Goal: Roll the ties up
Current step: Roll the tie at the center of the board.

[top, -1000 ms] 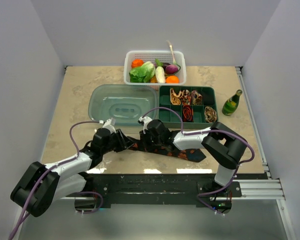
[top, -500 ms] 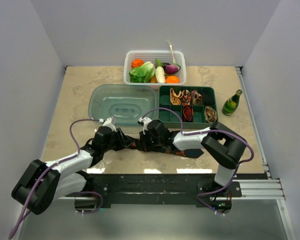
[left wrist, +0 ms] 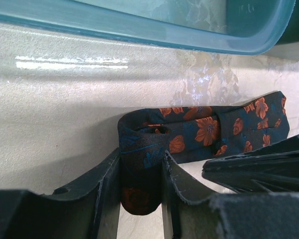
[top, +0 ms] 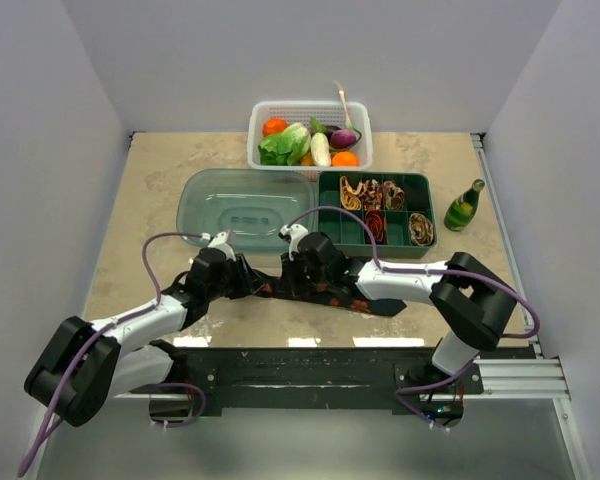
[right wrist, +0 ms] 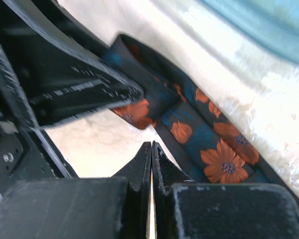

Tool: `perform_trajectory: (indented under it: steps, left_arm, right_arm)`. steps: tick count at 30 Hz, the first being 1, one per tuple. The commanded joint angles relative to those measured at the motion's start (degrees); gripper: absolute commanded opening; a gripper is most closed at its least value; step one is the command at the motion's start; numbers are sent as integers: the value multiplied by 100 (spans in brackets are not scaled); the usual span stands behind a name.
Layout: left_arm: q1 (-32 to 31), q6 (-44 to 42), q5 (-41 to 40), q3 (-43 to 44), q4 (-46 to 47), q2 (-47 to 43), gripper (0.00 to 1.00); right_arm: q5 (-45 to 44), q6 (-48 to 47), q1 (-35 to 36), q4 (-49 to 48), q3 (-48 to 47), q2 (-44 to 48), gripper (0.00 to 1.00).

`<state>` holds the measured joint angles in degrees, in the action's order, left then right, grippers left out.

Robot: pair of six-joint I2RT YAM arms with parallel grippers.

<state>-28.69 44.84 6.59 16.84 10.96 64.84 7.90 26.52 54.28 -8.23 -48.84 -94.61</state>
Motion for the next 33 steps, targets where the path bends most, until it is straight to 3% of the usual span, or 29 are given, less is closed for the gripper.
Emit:
perform_trajectory:
  steps: [1,10,23,33]
  left_arm:
    - [-58,-344,-184,363,-304,46,8]
    - [-707,-573,-1203,1241,-1482,345,6]
    - [-1464,-485,-2355,2218,-2493,872,0]
    - [-1684,-555,-3242,2692,-3424,1110,0]
  right_arm:
    - [-167,-174,21,50,-275,-110,0]
    - [45,-156,30,-197,-635,-892,0]
    - [185,107,30,-407,-890,-1103,0]
    - [-104,64,-14,-48,-715,-463,0]
